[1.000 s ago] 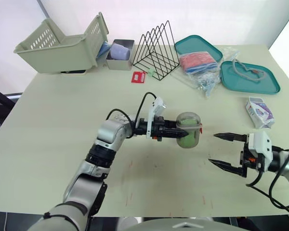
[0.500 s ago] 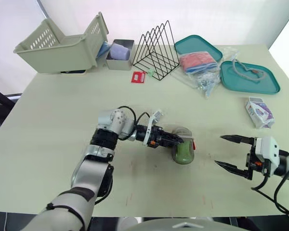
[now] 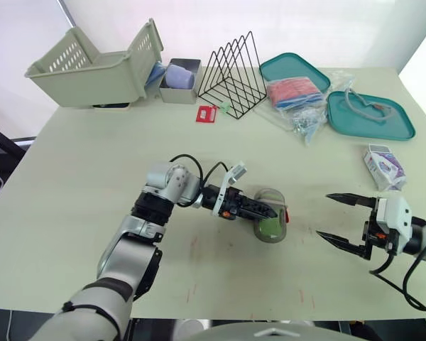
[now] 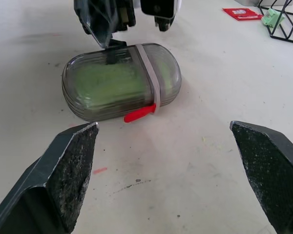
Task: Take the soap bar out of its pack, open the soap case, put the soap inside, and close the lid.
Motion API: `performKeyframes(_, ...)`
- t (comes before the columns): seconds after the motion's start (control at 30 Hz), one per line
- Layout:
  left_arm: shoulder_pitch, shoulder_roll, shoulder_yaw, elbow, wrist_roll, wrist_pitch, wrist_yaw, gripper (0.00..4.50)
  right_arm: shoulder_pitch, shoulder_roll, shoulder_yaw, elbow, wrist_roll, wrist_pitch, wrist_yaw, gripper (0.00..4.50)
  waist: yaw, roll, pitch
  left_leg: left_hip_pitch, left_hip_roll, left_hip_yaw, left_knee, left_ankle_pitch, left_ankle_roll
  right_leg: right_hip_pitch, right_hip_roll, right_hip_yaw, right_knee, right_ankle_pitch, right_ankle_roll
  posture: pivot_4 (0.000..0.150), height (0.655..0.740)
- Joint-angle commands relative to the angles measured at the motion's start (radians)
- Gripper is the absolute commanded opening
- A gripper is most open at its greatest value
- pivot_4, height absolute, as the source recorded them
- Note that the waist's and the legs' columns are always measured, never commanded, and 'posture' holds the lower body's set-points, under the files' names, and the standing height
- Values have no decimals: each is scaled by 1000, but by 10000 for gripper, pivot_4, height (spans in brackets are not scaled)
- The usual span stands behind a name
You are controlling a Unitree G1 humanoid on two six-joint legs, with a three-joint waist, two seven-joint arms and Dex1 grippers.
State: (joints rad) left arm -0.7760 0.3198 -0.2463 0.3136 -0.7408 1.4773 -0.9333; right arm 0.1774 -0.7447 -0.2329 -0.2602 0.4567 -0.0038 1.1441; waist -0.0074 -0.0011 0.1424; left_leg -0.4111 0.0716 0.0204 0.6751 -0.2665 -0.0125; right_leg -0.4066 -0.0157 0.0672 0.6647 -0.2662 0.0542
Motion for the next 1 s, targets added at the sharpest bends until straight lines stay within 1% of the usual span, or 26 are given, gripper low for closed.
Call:
performKeyframes(0.03, 13, 35, -8, -6, 60, -71, 21, 44572, -10, 2, 0, -9, 6, -7, -7, 45000, -1, 0, 0, 0, 0, 0, 0, 0, 0, 0, 0, 0, 0, 0, 0, 1500, 7400)
performKeyframes(0.13, 27, 92, -30, -58, 78, -153, -19, 44572, -12, 1, 3, -8, 6, -4, -10, 45000, -5, 0, 0, 0, 0, 0, 0, 0, 0, 0, 0, 0, 0, 0, 0, 1500, 7400)
performKeyframes(0.3, 85, 239, -56, -186, 100, -362, -192, 44572, -23, -7, -7, 5, 17, 15, -20, 45000, -10, 0, 0, 2, 0, 0, -2, 0, 0, 0, 1, 2, 1, 0, 0, 1500, 7400)
performKeyframes(0.37, 108, 281, -39, -204, 120, -445, -232, 44572, -27, -10, -14, 9, 22, 20, -22, 45000, -2, 0, 0, 1, 0, 0, -1, 0, 0, 0, 1, 2, 0, 0, 0, 1500, 7400)
performKeyframes(0.43, 150, 310, -4, -230, 155, -583, -258, 44572, -35, -7, -23, 15, 30, 34, -35, 45000, 0, 0, 0, 1, 0, 0, -1, 0, 0, -1, 0, 1, 0, 0, 0, 1500, 7400)
performKeyframes(0.5, 197, 302, 40, -256, 196, -737, -240, 44572, -40, -2, -27, 18, 32, 45, -49, 45000, 4, 0, 0, 0, 0, 0, -1, 0, 0, -1, 0, 1, -1, 0, 0, 1500, 7400)
performKeyframes(0.6, 276, 261, 96, -285, 300, -1028, -160, 44572, -40, 12, -30, 25, 26, 44, -78, 45000, 15, 0, 0, -1, 0, 0, -1, 0, 0, -1, 0, 1, -1, 0, 0, 1500, 7400)
performKeyframes(0.67, 345, 246, 129, -317, 344, -1135, -109, 44572, -41, 24, -37, 32, 20, 37, -100, 45000, 21, 0, 0, -1, 0, 0, -1, 0, 0, -1, 0, 1, -1, 0, 0, 1500, 7400)
performKeyframes(0.8, 464, 230, 182, -382, 362, -1191, -32, 44572, -25, 30, -48, 43, 15, 24, -115, 45000, 20, 0, 0, -1, 0, 1, -1, 0, 0, -1, 0, 2, -1, 0, 0, 1500, 7400)
performKeyframes(0.93, 558, 237, 204, -440, 383, -1200, 20, 44572, 0, 34, -66, 45, 22, 19, -121, 45000, 22, 0, 0, -1, 0, 1, -1, 0, 0, -1, 0, 2, -1, 0, 0, 1500, 7400)
performKeyframes(1.0, 579, 232, 214, -448, 384, -1190, 45, 44572, 10, 42, -72, 35, 43, 37, -132, 45000, 22, 0, 0, -1, 0, 1, -1, 0, 0, -1, 0, 2, -1, 0, 0, 1500, 7400)
